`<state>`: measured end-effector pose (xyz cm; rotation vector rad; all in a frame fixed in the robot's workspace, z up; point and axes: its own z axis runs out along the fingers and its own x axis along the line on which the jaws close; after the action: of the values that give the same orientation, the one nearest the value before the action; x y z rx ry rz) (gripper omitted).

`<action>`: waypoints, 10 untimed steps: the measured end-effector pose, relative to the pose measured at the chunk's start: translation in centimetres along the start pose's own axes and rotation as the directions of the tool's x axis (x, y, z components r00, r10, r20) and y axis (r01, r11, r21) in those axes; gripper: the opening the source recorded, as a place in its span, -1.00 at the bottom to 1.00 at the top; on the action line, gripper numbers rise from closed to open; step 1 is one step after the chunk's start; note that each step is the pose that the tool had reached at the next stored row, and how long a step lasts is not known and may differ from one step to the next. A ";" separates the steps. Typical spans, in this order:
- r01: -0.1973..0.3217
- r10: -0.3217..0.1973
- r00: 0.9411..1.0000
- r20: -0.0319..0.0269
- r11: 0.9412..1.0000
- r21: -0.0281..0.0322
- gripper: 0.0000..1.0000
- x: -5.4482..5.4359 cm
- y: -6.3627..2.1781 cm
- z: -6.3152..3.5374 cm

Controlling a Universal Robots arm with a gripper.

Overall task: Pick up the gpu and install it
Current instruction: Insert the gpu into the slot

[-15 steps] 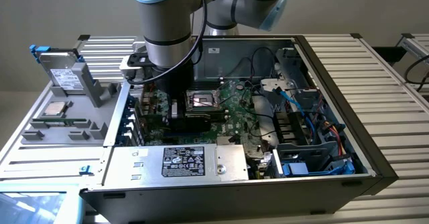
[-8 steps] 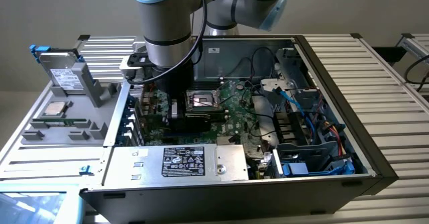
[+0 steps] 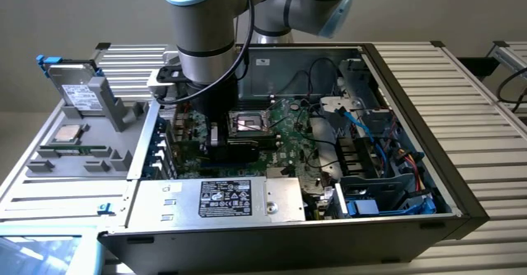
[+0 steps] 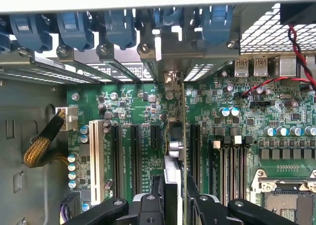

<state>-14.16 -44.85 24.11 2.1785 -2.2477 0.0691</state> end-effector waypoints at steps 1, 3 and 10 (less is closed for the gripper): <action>0.000 0.000 1.000 0.000 1.000 0.000 -0.44 0.0 0.00 0.00; 0.000 0.000 1.000 0.000 1.000 0.000 -0.44 0.0 0.00 0.01; 0.000 0.000 1.000 0.000 1.000 0.002 -0.44 0.0 0.04 0.09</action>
<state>-14.20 -44.85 24.02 2.1794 -2.2486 0.0709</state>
